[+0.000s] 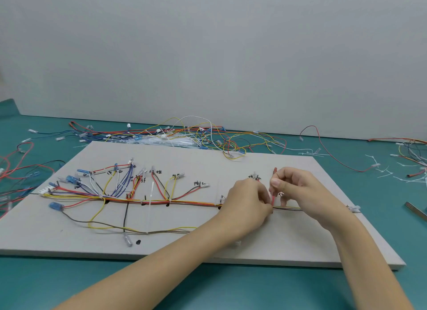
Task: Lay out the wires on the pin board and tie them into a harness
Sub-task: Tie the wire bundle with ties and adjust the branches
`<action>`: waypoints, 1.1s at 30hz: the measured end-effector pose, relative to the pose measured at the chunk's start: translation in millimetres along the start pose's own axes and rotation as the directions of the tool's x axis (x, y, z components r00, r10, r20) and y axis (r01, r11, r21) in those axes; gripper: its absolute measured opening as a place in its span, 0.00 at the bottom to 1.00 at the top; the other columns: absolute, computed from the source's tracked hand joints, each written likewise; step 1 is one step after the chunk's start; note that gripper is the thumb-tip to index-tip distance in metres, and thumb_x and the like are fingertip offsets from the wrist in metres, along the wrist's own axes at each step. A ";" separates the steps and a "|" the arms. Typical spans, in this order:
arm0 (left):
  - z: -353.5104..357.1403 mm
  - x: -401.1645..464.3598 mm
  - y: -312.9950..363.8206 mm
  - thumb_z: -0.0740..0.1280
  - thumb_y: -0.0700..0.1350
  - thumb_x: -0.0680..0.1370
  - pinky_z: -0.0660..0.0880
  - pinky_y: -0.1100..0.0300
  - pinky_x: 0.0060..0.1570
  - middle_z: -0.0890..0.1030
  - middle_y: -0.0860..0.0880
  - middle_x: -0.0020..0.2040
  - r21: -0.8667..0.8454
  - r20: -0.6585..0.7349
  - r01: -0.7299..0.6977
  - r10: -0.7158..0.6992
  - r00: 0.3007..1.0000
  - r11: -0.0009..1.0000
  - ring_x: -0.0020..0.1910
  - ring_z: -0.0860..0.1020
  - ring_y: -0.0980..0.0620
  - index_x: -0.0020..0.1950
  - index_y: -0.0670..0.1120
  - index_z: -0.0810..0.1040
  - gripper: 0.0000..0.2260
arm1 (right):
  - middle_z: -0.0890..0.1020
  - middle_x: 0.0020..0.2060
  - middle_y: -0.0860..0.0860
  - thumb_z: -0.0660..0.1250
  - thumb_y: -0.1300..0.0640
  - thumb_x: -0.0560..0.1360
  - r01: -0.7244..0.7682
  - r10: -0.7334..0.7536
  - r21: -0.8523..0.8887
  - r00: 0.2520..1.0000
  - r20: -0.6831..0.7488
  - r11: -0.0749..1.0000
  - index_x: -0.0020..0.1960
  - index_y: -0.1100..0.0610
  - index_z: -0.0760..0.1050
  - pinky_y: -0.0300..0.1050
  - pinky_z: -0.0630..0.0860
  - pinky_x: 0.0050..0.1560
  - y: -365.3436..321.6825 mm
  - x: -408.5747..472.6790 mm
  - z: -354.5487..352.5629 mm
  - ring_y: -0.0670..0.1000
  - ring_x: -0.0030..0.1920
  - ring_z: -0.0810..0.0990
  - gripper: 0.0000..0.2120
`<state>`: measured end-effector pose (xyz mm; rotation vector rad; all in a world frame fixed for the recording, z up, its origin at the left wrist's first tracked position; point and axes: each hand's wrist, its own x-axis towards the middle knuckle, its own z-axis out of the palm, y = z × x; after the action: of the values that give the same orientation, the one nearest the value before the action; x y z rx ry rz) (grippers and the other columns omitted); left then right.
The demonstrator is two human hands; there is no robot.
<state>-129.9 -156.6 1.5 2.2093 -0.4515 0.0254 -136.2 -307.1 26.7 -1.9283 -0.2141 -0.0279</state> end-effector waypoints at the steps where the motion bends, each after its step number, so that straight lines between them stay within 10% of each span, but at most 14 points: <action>1: 0.3 0.3 0.6 0.69 0.40 0.71 0.71 0.62 0.37 0.81 0.50 0.36 0.037 0.007 -0.026 0.026 1.000 0.999 0.39 0.78 0.50 0.39 0.47 0.83 0.04 | 0.78 0.35 0.57 0.61 0.67 0.79 0.018 -0.018 0.022 1.000 -0.024 1.000 0.43 0.66 0.74 0.39 0.74 0.33 -0.9 0.1 -0.3 0.52 0.35 0.76 0.08; 25: 6.9 2.4 -9.7 0.66 0.44 0.76 0.72 0.54 0.49 0.77 0.48 0.48 0.231 0.014 -0.207 0.209 0.978 0.951 0.51 0.75 0.47 0.48 0.47 0.79 0.04 | 0.80 0.37 0.57 0.64 0.60 0.78 -0.043 0.042 0.232 0.999 0.010 0.972 0.45 0.65 0.77 0.45 0.80 0.42 -0.9 -3.0 -6.5 0.54 0.37 0.79 0.08; 33: -7.3 11.9 -14.3 0.70 0.46 0.75 0.72 0.57 0.43 0.79 0.49 0.42 0.190 0.160 -0.291 0.263 0.951 0.937 0.43 0.76 0.50 0.44 0.45 0.83 0.05 | 0.82 0.38 0.49 0.65 0.55 0.79 -0.153 0.137 -0.203 0.986 -0.090 0.967 0.45 0.57 0.81 0.36 0.71 0.38 10.5 -2.9 -11.7 0.43 0.36 0.76 0.09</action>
<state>-113.1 -146.6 -2.7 2.3462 -0.8697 0.0826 -136.4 -322.0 20.9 -2.1441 -0.0189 -0.0265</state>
